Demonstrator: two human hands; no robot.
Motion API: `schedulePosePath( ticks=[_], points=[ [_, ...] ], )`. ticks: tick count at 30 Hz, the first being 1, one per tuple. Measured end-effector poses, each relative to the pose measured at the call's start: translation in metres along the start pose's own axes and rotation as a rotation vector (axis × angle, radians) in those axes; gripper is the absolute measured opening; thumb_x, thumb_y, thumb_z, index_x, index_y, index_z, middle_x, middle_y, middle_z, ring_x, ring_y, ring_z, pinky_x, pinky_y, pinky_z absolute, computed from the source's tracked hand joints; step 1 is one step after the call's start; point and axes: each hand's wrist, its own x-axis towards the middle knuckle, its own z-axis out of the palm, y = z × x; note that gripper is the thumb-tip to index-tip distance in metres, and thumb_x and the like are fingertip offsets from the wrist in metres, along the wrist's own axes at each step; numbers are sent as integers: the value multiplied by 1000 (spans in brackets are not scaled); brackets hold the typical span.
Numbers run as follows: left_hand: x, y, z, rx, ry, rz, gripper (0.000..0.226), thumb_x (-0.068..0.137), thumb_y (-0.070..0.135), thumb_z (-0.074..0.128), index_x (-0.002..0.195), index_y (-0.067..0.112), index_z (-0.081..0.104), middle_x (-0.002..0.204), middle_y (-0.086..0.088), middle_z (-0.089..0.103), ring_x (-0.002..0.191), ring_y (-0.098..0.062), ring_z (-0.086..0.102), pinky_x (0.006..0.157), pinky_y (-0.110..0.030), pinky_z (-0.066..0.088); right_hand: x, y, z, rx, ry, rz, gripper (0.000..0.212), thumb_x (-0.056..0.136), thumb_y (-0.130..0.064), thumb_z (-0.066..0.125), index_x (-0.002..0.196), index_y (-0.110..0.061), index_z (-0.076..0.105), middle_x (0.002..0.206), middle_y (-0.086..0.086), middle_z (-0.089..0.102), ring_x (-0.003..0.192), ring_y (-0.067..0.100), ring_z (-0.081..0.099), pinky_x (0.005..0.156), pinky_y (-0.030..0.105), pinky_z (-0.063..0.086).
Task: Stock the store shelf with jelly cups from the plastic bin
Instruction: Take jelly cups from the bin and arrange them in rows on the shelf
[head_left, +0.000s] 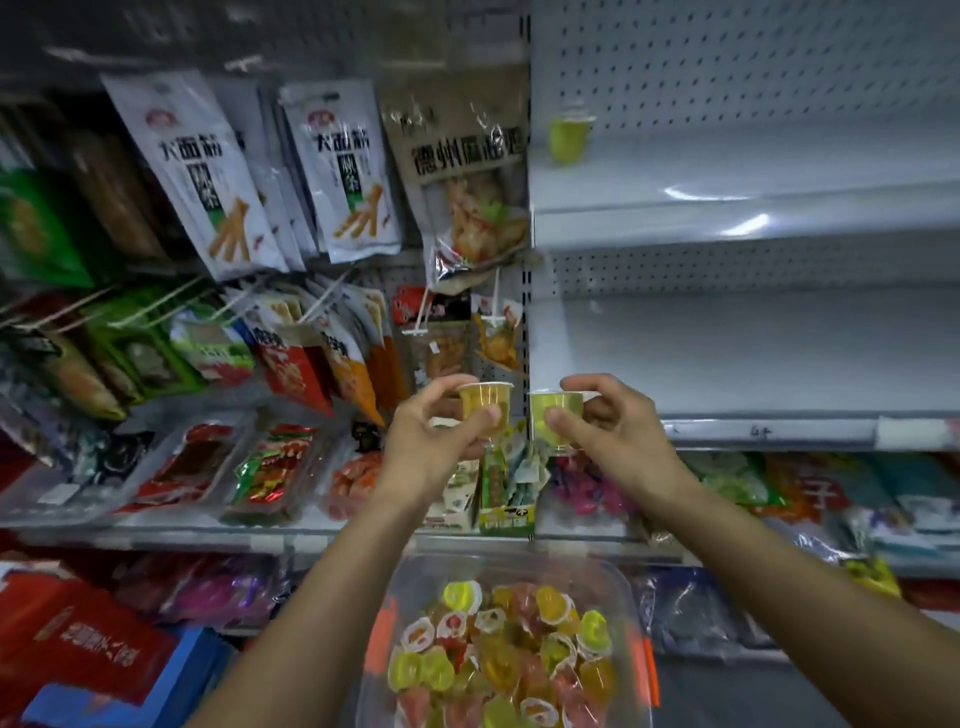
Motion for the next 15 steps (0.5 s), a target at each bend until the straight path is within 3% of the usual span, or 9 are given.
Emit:
schedulePosePath(
  ticks=[3,5,9,12,15],
  points=[
    [8,41,3,-10,-17,107,28,81,18,78,104,30,68,97,-6,72,88,-25,72,69,-33,60,7,-36,-13,-22,14,-87,31,85,-19,72,114,-18,60,82,16,68,69,22,60,53,19,46],
    [16,67,7,1,-31,186,27,81,21,78,103,33,69,97,-4,73,88,-24,72,72,-35,61,14,-57,-24,-29,25,-141,30,85,-21,73,112,-20,60,83,12,68,69,16,60,52,15,42],
    [38,114,18,54,-11,307,26,81,25,77,99,39,65,93,3,72,78,-9,68,67,-23,56,29,-89,-44,-26,82,-224,29,84,-22,73,110,-19,61,88,8,71,69,9,62,53,15,45],
    [65,144,31,62,-7,362,27,81,22,78,103,31,65,100,0,71,90,-19,70,77,-34,60,46,-109,-62,-57,121,-272,31,83,-27,73,112,-22,61,92,21,68,71,16,61,59,25,47],
    [95,166,46,134,23,380,27,80,24,79,97,36,62,100,3,70,93,-22,69,84,-44,59,68,-126,-78,-60,174,-299,34,83,-26,74,113,-22,60,93,24,67,68,19,60,61,31,49]
  ],
)
